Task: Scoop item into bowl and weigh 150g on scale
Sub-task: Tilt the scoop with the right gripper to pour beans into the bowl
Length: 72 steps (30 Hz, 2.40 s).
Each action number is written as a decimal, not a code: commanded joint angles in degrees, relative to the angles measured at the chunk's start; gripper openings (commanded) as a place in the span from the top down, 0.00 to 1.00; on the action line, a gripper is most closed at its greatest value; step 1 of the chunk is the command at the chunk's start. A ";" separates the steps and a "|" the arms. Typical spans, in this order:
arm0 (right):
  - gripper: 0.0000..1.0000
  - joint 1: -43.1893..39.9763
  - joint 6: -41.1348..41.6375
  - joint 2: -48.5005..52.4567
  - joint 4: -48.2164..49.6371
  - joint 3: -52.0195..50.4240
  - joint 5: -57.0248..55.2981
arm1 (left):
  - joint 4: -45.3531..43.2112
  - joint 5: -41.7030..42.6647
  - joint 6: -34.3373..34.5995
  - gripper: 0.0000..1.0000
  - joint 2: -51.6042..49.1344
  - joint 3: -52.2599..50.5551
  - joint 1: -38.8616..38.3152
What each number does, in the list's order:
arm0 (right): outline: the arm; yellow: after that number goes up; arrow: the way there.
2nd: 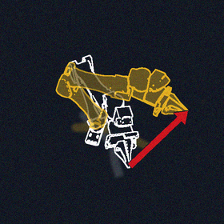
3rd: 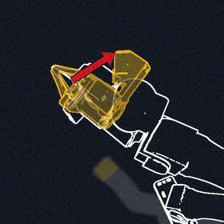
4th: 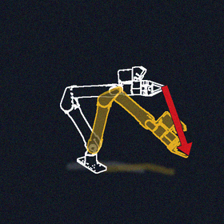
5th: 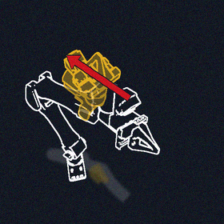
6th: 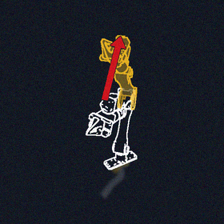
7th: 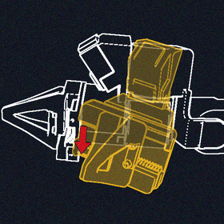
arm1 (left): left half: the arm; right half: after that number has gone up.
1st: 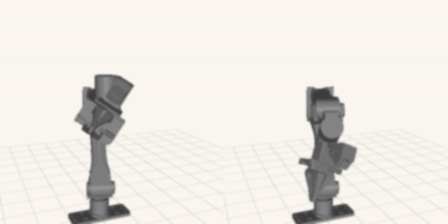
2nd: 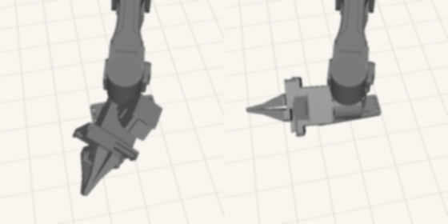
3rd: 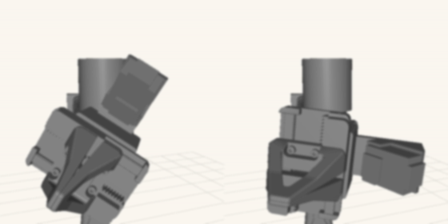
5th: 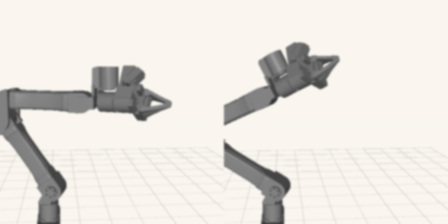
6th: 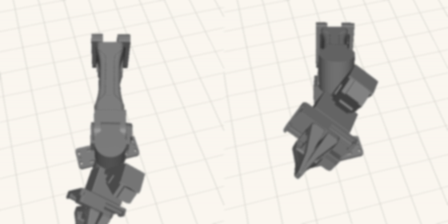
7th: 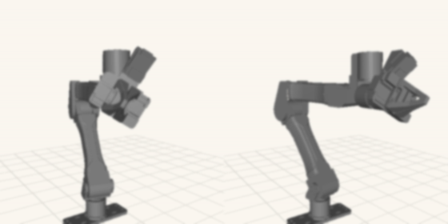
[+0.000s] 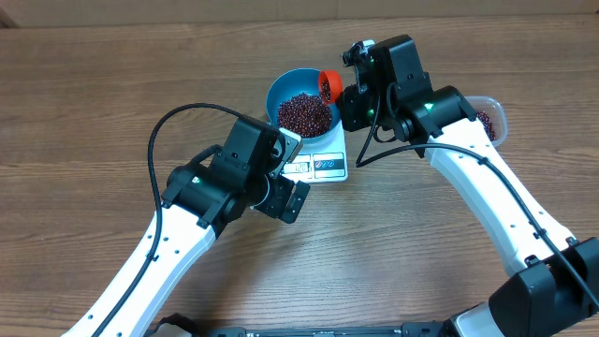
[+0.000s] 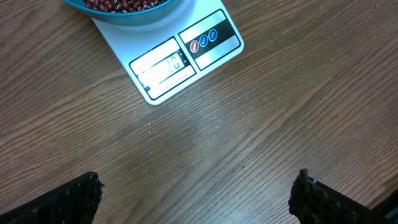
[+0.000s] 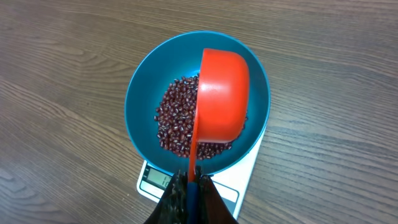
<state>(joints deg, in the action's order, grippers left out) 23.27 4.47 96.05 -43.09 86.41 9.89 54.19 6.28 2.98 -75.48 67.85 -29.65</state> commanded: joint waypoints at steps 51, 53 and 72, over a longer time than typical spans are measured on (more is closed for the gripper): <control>0.96 2.19 -15.32 -1.75 0.24 1.75 2.27 | -0.22 0.66 -0.04 0.00 0.15 0.13 -0.28; 0.96 2.19 -15.45 -1.75 0.63 1.75 2.10 | -0.22 0.66 -0.02 0.00 0.15 0.13 -0.28; 0.96 2.19 -19.58 -1.75 0.46 1.75 2.78 | -0.22 0.66 -0.02 0.00 0.15 0.13 -0.28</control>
<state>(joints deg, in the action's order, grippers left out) 25.32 -12.10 96.05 -42.85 86.41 11.86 54.19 6.28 2.98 -75.48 67.85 -29.65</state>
